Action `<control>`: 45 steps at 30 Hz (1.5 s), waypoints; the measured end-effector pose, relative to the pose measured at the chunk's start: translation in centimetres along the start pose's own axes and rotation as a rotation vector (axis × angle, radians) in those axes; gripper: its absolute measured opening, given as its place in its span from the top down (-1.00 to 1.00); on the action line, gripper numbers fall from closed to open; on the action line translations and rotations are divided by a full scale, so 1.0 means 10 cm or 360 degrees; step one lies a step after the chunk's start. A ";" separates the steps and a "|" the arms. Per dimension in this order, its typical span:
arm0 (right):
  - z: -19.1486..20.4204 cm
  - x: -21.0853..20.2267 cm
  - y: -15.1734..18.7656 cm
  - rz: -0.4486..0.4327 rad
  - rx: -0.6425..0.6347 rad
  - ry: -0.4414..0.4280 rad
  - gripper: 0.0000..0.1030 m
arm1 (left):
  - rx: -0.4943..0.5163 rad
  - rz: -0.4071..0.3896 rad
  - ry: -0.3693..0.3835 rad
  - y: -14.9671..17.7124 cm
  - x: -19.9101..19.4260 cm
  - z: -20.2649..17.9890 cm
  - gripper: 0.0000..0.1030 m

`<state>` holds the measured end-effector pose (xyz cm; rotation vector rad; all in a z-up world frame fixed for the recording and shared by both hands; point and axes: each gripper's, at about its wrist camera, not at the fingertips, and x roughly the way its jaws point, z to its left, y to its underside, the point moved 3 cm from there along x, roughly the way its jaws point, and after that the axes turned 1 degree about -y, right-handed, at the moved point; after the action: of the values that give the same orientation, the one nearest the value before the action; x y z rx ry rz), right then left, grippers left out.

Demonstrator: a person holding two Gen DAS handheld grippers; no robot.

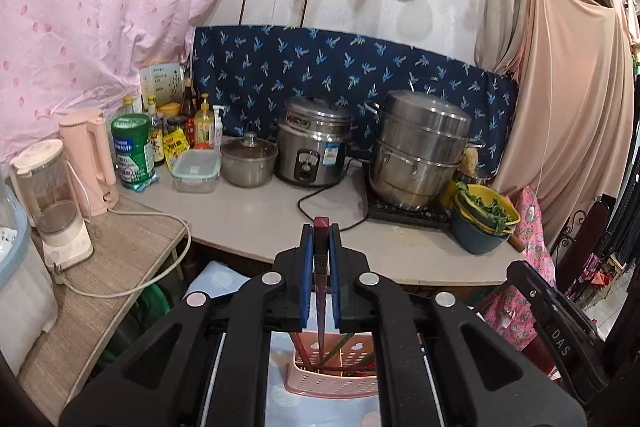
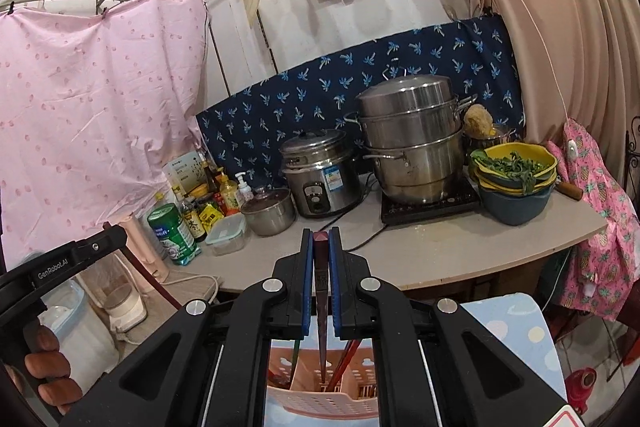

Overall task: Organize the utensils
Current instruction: 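Lower both chopsticks into the pink holder and open both tools, then move both open tools back from the pink holder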

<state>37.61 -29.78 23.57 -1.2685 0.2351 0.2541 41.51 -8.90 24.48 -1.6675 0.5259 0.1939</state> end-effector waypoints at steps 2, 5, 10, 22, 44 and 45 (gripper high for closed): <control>-0.03 0.10 0.10 0.0041 0.0005 0.0006 0.86 | -0.0002 0.0031 -0.0004 0.06 0.11 0.02 0.86; -0.08 0.27 0.25 0.0107 0.0030 -0.0001 0.86 | 0.0004 0.0077 -0.0011 0.15 0.24 0.03 0.86; -0.09 0.45 0.41 0.0178 0.0022 0.0005 0.86 | -0.0010 0.0137 -0.0013 0.27 0.40 0.05 0.85; -0.06 0.47 0.45 0.0189 -0.0027 0.0018 0.25 | 0.0033 0.0103 -0.0117 0.34 0.33 0.05 0.03; 0.28 -0.41 0.76 0.0261 -0.0246 0.0115 -0.23 | 0.0179 0.0158 -0.0302 0.80 -0.43 0.06 -0.48; 0.29 -0.45 0.79 0.0267 -0.0248 0.0119 -0.23 | 0.0185 0.0163 -0.0310 0.84 -0.47 0.07 -0.50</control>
<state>30.95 -25.10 18.65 -1.4162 0.3927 0.3749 33.77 -7.87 18.85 -1.4917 0.4669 0.3897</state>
